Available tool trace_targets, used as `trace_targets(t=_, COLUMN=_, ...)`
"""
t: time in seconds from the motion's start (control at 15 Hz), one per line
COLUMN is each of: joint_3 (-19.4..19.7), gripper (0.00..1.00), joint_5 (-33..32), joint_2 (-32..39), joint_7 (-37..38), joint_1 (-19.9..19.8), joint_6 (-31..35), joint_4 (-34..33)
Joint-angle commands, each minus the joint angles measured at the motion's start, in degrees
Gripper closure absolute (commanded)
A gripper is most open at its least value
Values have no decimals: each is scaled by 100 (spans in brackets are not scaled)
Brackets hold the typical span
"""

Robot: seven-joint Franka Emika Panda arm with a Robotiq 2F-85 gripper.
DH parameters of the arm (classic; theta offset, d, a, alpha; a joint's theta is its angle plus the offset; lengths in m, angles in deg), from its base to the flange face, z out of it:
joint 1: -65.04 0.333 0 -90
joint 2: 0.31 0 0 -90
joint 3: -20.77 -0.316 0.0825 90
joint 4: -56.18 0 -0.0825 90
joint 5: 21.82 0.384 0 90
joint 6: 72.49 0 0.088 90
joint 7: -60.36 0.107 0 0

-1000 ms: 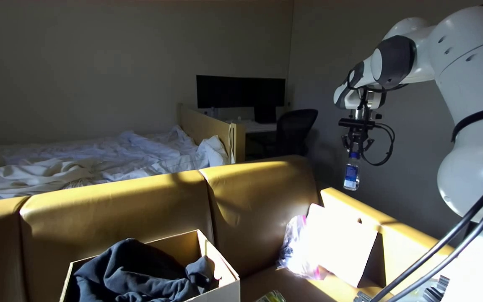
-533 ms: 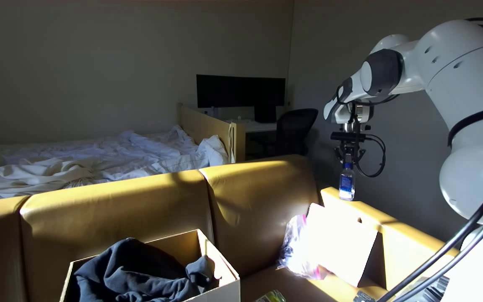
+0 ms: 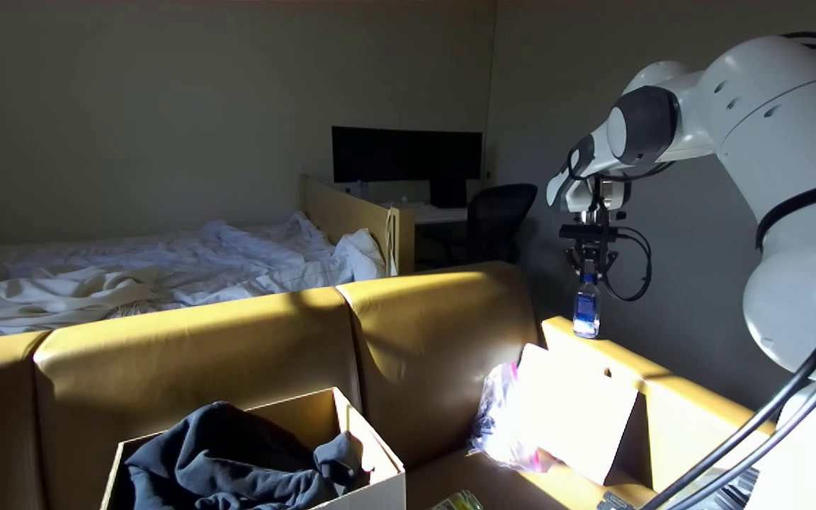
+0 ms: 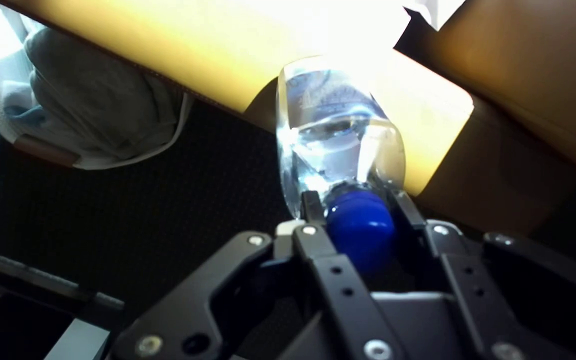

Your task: Pick up the bottle from the box and put it on the sofa

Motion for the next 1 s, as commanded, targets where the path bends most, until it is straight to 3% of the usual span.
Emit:
trace_targets(t=0.0, joint_3=27, gripper=34, joint_5=-99, joint_2=-230, joint_7=-51, joint_1=149, joint_6=59, joint_4=371)
trace_targets(t=0.33, joint_3=79, gripper=2, joint_5=-226, joint_2=-471, joint_7=-112, joint_1=288, joint_6=-434, joint_4=416)
trace_targets(t=0.93, joint_3=30, gripper=0, joint_5=-280, joint_2=-911, joint_7=-252, joint_1=346, joint_6=-2304, joint_4=-180)
